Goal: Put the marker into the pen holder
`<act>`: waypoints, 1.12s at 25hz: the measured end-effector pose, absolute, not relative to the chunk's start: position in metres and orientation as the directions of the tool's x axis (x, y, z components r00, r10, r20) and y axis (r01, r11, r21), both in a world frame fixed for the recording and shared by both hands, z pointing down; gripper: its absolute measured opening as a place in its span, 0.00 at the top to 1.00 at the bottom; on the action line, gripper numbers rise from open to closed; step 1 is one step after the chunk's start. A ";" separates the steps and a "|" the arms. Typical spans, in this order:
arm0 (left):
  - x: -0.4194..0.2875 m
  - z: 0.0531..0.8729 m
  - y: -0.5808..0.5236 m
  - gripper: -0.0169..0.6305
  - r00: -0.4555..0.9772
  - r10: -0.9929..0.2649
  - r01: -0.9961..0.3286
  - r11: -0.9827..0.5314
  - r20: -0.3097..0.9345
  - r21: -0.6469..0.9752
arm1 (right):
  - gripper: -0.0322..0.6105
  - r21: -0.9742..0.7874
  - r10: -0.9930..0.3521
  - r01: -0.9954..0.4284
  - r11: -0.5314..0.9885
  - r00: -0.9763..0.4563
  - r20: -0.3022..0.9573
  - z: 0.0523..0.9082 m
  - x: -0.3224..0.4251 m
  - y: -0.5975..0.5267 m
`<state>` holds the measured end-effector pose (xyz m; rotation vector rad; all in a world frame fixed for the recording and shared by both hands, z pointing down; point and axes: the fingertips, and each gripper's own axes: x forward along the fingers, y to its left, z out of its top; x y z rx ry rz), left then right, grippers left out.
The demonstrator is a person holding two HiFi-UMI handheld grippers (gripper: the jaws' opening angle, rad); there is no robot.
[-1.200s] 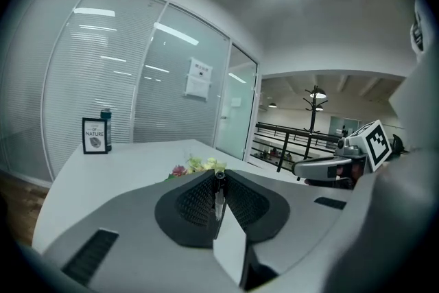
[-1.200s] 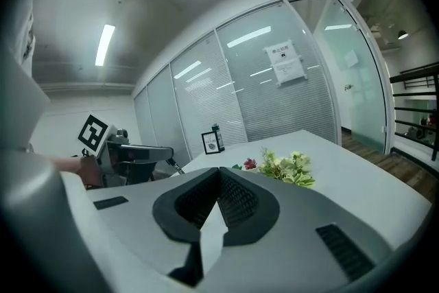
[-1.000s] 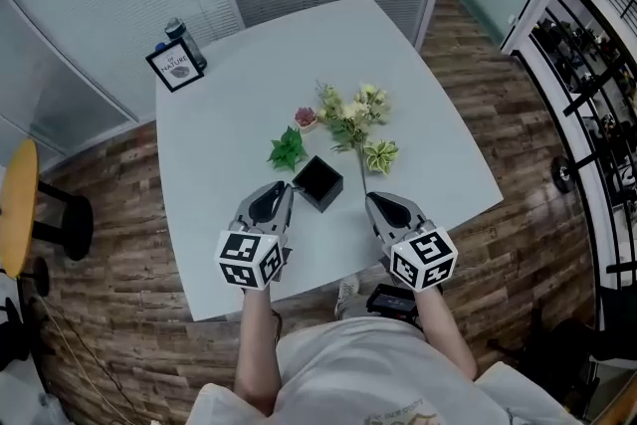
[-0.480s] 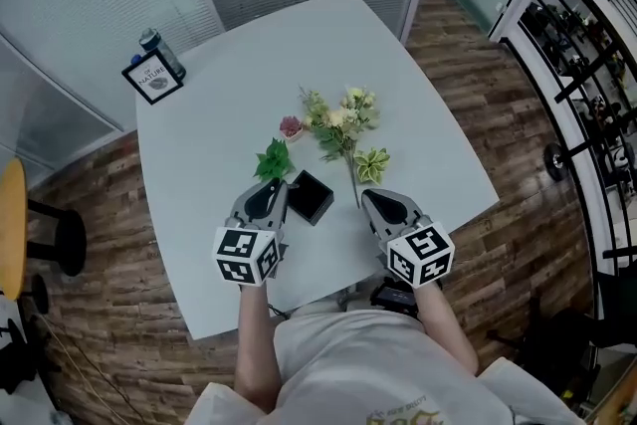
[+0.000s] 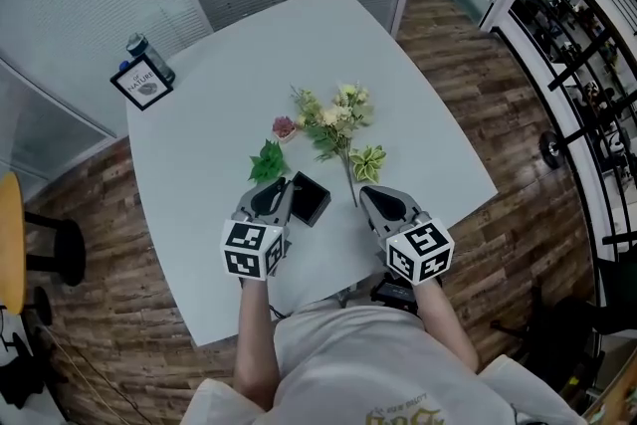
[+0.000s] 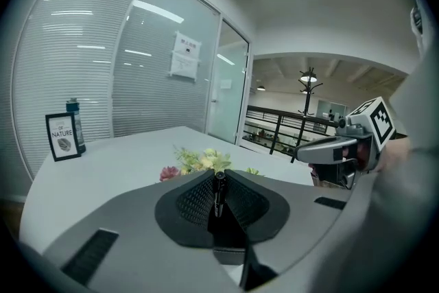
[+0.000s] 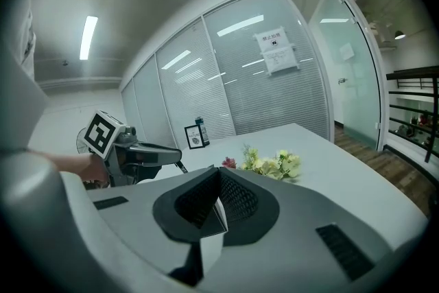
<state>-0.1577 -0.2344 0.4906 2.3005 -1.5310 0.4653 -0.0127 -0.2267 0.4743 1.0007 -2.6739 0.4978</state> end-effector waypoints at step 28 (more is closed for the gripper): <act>-0.131 0.562 -0.255 0.90 0.320 -0.708 -0.922 -0.386 0.630 0.034 | 0.92 -0.286 -0.576 -0.699 0.656 -0.708 0.408 0.524 0.006 -0.230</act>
